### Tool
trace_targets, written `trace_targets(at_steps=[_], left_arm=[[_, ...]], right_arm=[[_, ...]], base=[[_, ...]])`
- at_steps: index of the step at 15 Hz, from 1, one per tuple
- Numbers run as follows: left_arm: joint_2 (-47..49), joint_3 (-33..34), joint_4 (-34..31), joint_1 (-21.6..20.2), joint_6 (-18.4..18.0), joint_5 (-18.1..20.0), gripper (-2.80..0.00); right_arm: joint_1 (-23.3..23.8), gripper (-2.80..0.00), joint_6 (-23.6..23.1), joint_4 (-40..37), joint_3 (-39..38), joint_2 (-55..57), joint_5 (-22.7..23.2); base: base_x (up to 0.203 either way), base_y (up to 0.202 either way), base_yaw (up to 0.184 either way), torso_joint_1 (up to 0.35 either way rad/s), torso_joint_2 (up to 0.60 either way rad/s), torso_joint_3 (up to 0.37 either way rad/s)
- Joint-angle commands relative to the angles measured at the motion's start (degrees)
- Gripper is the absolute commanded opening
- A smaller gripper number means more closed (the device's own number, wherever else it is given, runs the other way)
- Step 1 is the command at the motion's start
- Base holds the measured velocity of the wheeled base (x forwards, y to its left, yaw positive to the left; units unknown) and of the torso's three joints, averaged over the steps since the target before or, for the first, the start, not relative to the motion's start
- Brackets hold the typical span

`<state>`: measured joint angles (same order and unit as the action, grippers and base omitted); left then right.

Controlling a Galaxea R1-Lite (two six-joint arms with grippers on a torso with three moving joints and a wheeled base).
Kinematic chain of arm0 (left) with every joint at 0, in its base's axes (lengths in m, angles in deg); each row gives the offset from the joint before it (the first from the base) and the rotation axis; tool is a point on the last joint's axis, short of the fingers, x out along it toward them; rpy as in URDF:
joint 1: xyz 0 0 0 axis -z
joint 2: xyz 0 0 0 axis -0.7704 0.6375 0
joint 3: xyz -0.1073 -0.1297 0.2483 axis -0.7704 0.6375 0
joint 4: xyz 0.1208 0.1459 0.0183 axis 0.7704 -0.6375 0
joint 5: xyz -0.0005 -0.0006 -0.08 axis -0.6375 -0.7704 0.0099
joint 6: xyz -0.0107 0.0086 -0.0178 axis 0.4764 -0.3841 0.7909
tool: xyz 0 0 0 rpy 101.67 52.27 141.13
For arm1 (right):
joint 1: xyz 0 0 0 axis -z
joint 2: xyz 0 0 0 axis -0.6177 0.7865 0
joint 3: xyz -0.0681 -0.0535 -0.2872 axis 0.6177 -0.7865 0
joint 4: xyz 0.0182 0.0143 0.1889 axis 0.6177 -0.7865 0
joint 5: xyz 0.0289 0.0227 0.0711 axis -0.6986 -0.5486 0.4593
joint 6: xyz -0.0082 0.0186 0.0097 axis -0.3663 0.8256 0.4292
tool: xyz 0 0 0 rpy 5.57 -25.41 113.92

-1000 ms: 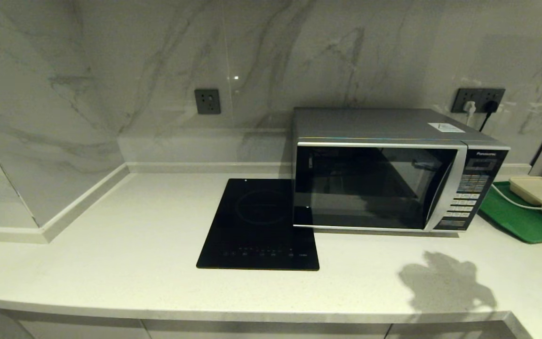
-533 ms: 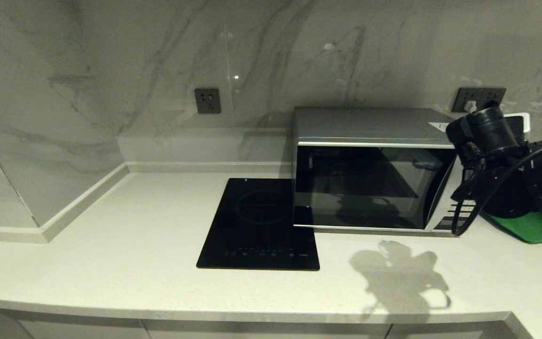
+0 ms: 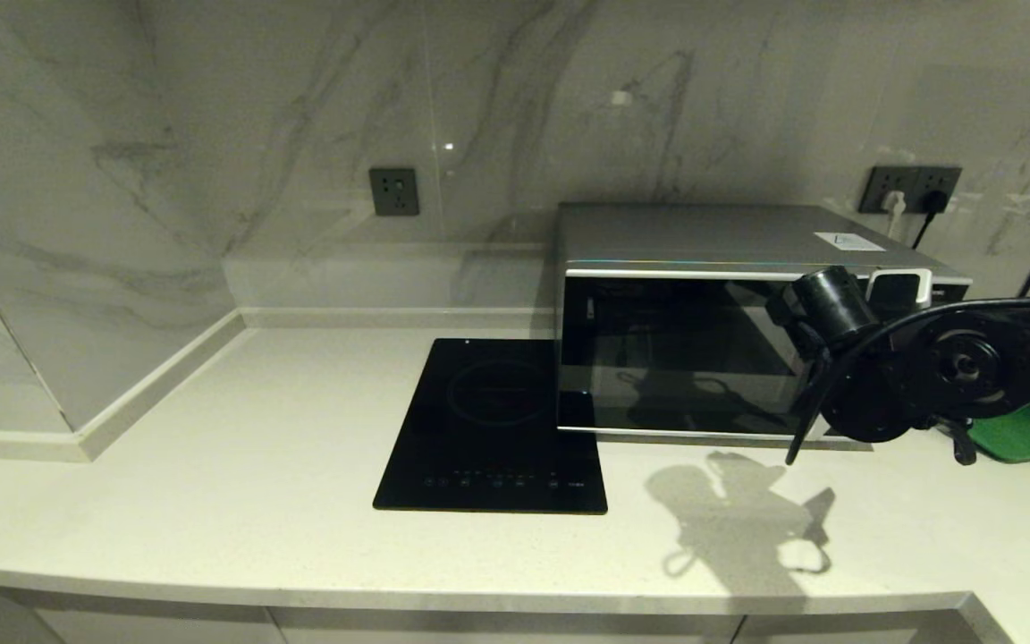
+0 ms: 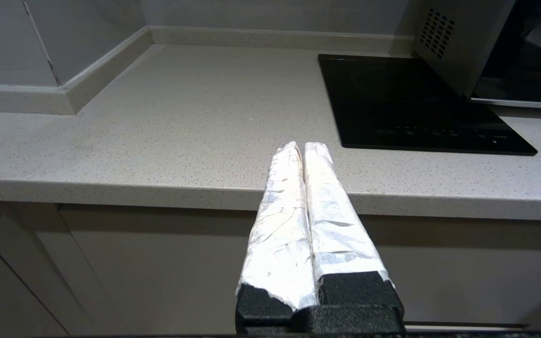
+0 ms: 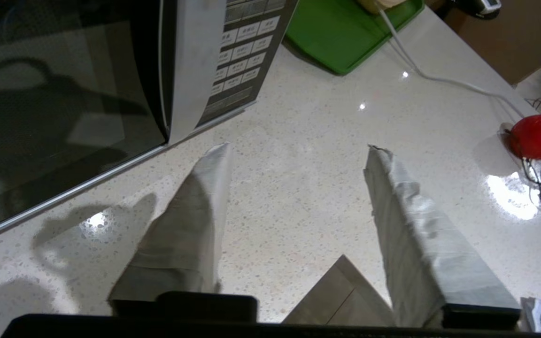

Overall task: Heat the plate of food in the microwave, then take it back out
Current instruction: Open the microwave oven

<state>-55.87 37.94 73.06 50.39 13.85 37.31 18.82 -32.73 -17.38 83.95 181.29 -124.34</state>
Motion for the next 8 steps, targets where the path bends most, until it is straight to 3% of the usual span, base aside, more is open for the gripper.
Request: trace_targets(at_steps=[1,8], left_arm=[[0.0,0.0,0.0,0.0,0.1,0.0,-2.8],[0.0,0.0,0.0,0.0,0.1,0.0,-2.8]], right_arm=[[0.0,0.0,1.4,-0.1,1.6,3.9,-0.3],[0.3,0.0,2.1,-0.2,10.3,12.0,-0.2]], base=[[0.0,0.0,0.0,0.0,0.0,0.0],[0.0,0.0,0.0,0.0,0.0,0.0]])
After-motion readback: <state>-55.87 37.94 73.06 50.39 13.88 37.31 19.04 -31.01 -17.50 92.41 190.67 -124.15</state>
